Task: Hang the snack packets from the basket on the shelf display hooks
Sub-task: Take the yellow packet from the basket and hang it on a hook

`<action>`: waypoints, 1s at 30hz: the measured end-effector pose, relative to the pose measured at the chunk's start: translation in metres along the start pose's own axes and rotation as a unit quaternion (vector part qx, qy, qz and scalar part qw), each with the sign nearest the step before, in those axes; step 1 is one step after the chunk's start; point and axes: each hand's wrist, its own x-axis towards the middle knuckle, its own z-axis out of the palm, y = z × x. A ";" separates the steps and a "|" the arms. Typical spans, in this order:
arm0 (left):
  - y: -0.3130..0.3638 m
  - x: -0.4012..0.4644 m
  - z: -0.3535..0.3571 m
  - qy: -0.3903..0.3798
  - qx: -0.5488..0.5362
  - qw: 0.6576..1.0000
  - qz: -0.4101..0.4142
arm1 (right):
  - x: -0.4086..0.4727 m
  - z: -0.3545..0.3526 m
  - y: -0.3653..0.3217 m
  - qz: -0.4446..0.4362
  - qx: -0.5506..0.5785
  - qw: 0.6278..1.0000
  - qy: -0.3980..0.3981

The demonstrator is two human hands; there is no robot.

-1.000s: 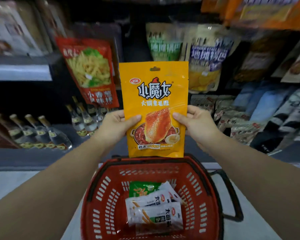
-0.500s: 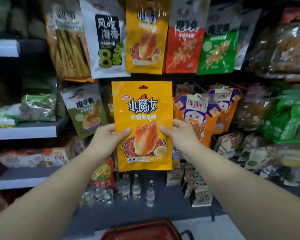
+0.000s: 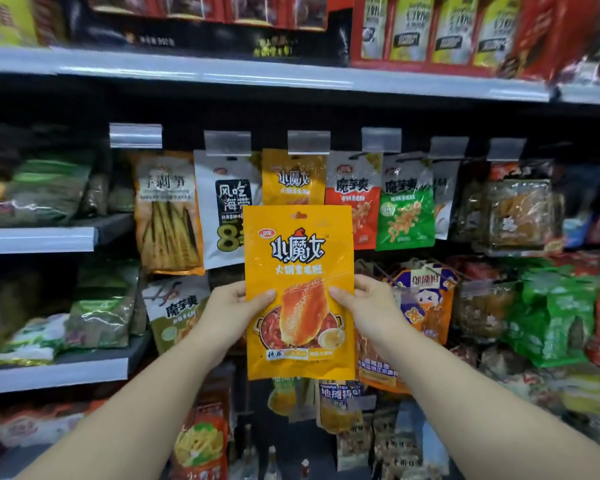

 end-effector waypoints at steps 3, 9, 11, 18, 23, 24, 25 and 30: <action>0.007 0.010 0.006 0.009 0.006 1.000 0.009 | 0.007 -0.002 -0.007 -0.012 0.000 1.000 0.013; 0.015 0.046 0.019 0.033 0.044 0.997 0.045 | 0.043 -0.009 -0.004 -0.016 0.006 1.000 0.012; 0.018 0.064 0.025 0.047 0.045 0.997 0.049 | 0.067 -0.014 -0.007 -0.021 -0.001 1.000 0.004; 0.035 0.131 0.037 0.119 0.031 0.990 0.068 | 0.157 -0.025 -0.024 -0.054 -0.015 0.998 -0.040; 0.046 0.164 0.036 0.159 0.035 0.982 0.100 | 0.198 -0.022 -0.036 -0.085 -0.020 0.995 -0.054; 0.048 0.168 0.036 0.161 0.039 0.981 0.105 | 0.203 -0.021 -0.038 -0.089 -0.018 0.994 -0.056; 0.050 0.172 0.035 0.163 0.040 0.980 0.110 | 0.207 -0.019 -0.039 -0.092 -0.014 0.994 -0.054; 0.062 0.188 0.027 0.153 0.038 0.981 0.117 | 0.216 -0.012 -0.046 -0.099 0.013 0.994 -0.035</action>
